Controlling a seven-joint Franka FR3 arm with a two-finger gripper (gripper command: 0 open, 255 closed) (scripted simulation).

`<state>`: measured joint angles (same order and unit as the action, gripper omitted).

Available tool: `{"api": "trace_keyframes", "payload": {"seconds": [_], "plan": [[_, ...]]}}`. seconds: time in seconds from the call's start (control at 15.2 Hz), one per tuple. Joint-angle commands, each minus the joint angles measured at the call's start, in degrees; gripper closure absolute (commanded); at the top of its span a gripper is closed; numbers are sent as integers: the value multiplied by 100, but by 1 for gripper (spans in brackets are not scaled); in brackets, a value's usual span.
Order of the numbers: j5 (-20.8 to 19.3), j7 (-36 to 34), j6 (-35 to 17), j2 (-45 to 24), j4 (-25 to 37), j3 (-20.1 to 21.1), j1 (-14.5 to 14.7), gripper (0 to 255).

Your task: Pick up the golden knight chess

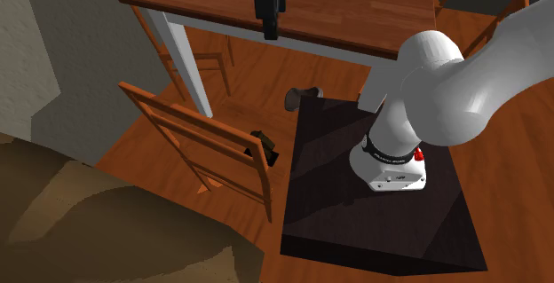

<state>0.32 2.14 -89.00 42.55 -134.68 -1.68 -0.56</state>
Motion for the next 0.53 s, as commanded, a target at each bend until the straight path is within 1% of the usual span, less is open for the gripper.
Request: {"api": "trace_keyframes", "payload": {"seconds": [0.0,0.46], "plan": [[0,0,0,0,0,0,0,0],[29,-251,-1526,24,-1390,43,-103,0]]}}
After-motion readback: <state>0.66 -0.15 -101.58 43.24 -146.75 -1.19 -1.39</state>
